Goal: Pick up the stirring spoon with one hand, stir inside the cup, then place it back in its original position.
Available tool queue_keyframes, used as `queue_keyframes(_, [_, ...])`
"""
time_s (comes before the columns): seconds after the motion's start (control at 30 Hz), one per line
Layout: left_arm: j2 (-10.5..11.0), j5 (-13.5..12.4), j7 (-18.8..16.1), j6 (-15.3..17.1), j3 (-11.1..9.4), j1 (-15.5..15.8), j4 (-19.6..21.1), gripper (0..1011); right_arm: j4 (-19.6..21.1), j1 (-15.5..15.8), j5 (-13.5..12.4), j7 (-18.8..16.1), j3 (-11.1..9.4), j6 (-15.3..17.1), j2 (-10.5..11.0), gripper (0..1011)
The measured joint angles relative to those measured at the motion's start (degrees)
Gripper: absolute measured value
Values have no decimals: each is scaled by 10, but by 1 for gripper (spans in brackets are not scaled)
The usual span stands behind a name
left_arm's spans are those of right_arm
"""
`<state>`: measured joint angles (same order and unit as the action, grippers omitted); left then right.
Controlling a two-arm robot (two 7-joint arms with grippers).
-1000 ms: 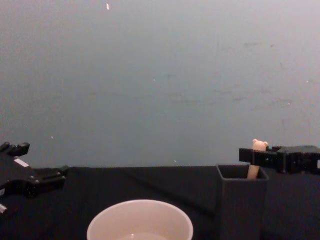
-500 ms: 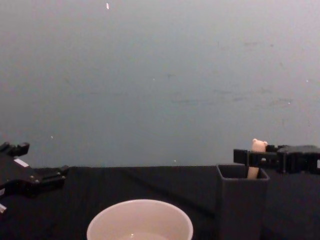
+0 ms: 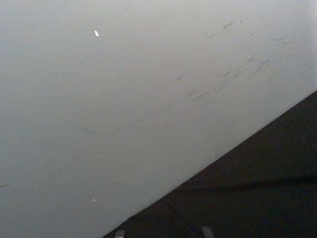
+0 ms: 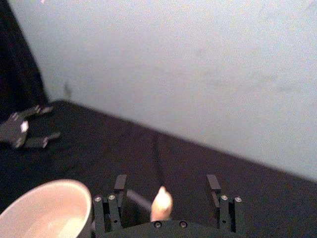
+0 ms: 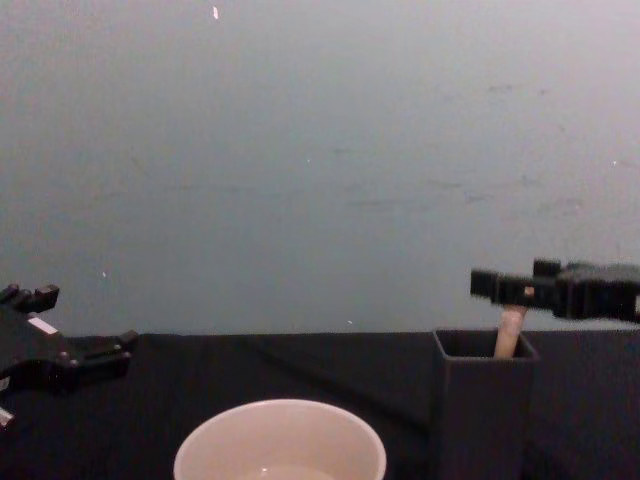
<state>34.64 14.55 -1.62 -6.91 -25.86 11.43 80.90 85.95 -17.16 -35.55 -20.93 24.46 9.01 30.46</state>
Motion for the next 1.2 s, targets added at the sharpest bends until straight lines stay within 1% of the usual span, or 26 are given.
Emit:
queue_keyframes(0.07, [0, 0, 0, 0, 0, 0, 0, 1001, 6, 5, 7, 13, -7, -14, -6, 1002])
queue_keyframes(0.1, [0, 0, 0, 0, 0, 0, 0, 1001, 13, 11, 19, 34, -16, -34, -14, 1002])
queue_keyframes(0.17, [0, 0, 0, 0, 0, 0, 0, 1001, 19, 17, 36, 62, -24, -59, -24, 1002])
queue_keyframes(0.2, [0, 0, 0, 0, 0, 0, 0, 1001, 23, 22, 59, 92, -30, -84, -34, 1002])
queue_keyframes(0.3, [0, 0, 0, 0, 0, 0, 0, 1001, 23, 25, 92, 135, -37, -111, -49, 1002])
queue_keyframes(0.33, [0, 0, 0, 0, 0, 0, 0, 1001, 21, 26, 120, 168, -40, -127, -58, 1002])
queue_keyframes(0.37, [0, 0, 0, 0, 0, 0, 0, 1001, 18, 26, 133, 184, -40, -132, -63, 1002])
queue_keyframes(0.4, [0, 0, 0, 0, 0, 0, 0, 1001, 11, 26, 159, 215, -42, -137, -72, 1002])
queue_keyframes(0.5, [0, 0, 0, 0, 0, 0, 0, 1001, -2, 26, 187, 251, -43, -134, -82, 1002])
queue_keyframes(0.57, [0, 0, 0, 0, 0, 0, 0, 1001, -21, 30, 215, 279, -43, -128, -89, 1002])
queue_keyframes(0.67, [0, 0, 0, 0, 0, 0, 0, 1001, -34, 37, 233, 290, -40, -123, -89, 1002])
queue_keyframes(0.7, [0, 0, 0, 0, 0, 0, 0, 1001, -43, 43, 243, 294, -37, -121, -89, 1002])
queue_keyframes(0.83, [0, 0, 0, 0, 0, 0, 0, 1001, -61, 56, 262, 296, -30, -113, -87, 1002])
queue_keyframes(0.97, [0, 0, 0, 0, 0, 0, 0, 1001, -78, 62, 279, 295, -24, -114, -86, 1002])
queue_keyframes(1.13, [0, 0, 0, 0, 0, 0, 0, 1001, -103, 58, 289, 284, -22, -116, -89, 1002])
queue_keyframes(1.2, [0, 0, 0, 0, 0, 0, 0, 1002, -102, 58, 289, 284, -22, -116, -89, 1002])
